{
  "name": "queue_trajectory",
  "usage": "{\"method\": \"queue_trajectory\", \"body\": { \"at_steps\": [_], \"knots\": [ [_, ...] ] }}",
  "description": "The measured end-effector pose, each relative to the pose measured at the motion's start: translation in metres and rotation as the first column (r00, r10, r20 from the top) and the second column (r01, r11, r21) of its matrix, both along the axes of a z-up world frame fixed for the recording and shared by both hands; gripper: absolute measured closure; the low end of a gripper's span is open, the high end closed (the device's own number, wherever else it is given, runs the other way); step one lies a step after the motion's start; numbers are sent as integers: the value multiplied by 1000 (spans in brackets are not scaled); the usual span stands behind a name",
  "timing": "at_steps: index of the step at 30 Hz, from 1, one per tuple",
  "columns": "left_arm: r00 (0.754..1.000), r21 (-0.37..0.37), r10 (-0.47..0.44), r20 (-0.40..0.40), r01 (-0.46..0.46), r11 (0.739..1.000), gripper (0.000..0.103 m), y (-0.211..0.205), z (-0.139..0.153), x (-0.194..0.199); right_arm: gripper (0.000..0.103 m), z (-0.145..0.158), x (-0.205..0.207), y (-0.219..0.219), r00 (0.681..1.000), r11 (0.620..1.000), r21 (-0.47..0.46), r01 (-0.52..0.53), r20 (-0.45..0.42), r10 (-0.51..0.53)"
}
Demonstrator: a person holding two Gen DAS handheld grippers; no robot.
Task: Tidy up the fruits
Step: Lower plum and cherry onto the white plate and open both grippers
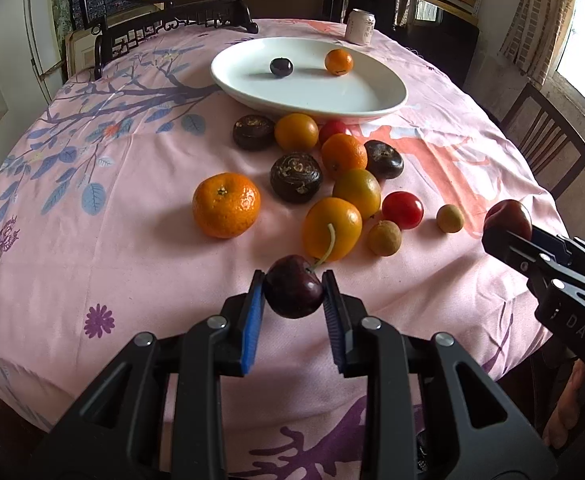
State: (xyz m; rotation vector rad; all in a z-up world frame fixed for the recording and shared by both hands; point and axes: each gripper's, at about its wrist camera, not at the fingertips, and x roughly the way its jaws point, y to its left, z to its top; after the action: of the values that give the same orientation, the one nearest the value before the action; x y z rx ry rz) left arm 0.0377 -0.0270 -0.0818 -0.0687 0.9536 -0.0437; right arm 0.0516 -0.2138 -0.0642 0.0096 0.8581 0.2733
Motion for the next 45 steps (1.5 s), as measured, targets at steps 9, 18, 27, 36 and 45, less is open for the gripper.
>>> {"method": "queue_trajectory", "body": {
  "at_steps": [9,18,27,36,45],
  "knots": [
    [999,-23,-30,22,30,999,74,6,25,20,64,8,22,2,1000,1000,15,-26,-1,26],
    [1000,-27,-11,-1,11,1000,74,22,64,144,64,50,117,33,994,994,-37,-106,35,108],
    [991,2,53,-121,-53,999,74,23,18,259,64,4,245,58,992,994,-76,-84,-101,76],
    [987,44,71,-142,-65,997,70,22,-4,287,57,-17,274,66,990,991,-108,-74,-128,60],
    [998,-9,66,5,-66,998,32,31,55,220,38,41,208,48,997,985,-156,-70,26,75]
  ]
}}
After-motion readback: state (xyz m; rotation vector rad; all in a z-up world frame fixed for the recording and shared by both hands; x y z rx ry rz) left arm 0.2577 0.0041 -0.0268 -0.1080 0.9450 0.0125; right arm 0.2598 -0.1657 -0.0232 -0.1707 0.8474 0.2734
